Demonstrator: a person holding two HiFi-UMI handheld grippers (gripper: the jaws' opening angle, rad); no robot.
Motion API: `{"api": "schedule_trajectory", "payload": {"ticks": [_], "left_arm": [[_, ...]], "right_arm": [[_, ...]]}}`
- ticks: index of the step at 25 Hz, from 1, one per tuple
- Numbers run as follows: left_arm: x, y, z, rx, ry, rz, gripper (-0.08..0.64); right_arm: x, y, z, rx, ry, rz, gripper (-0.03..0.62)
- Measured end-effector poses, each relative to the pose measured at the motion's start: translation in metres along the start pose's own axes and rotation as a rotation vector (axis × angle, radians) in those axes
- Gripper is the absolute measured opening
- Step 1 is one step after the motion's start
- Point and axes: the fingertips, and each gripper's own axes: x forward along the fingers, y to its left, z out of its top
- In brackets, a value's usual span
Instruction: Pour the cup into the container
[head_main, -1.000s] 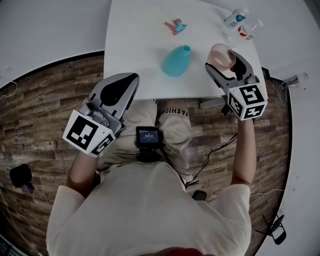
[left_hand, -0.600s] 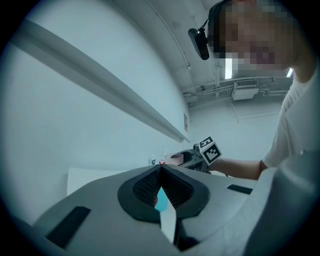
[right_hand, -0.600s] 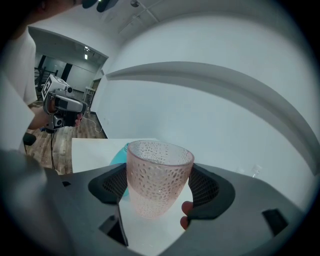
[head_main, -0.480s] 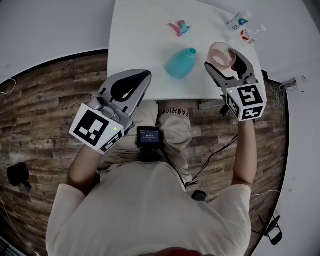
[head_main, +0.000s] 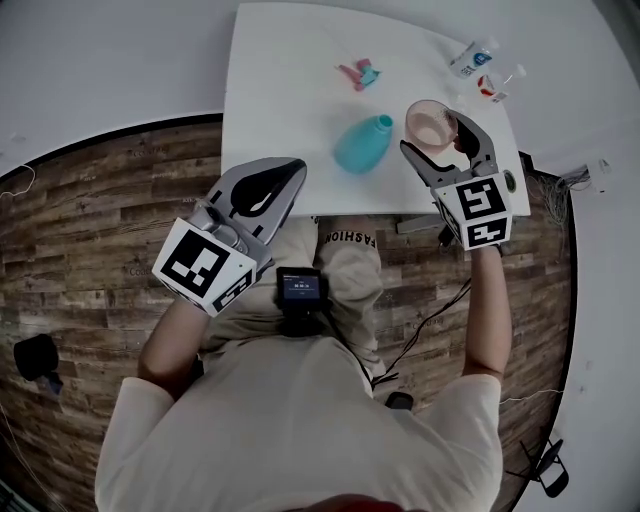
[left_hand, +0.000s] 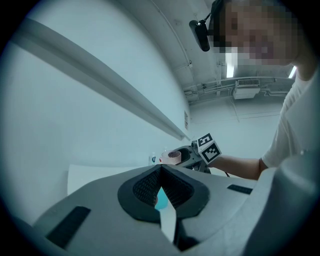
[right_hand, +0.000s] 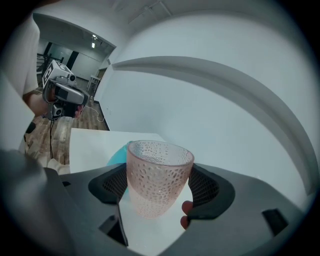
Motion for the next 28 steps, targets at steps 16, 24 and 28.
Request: {"api": "schedule_trajectory", "payload": {"ticks": [16,24,28], "left_arm": [[0.009,-0.007,0.001,0.0,0.002,-0.03,0.012],[0.009,-0.007,-0.001,-0.004,0.004,-0.032,0.012],[0.011,-0.006,-0.003,-0.005,0.011,-0.032,0.012]], "right_arm": [[0.005,-0.003,0.008,-0.14,0.065,-0.05,0.38],[0.007,-0.005,0.009,-0.179,0.081,-0.067,0.38],[0.009,-0.004,0.009,-0.193,0.084,-0.07,0.38]]}}
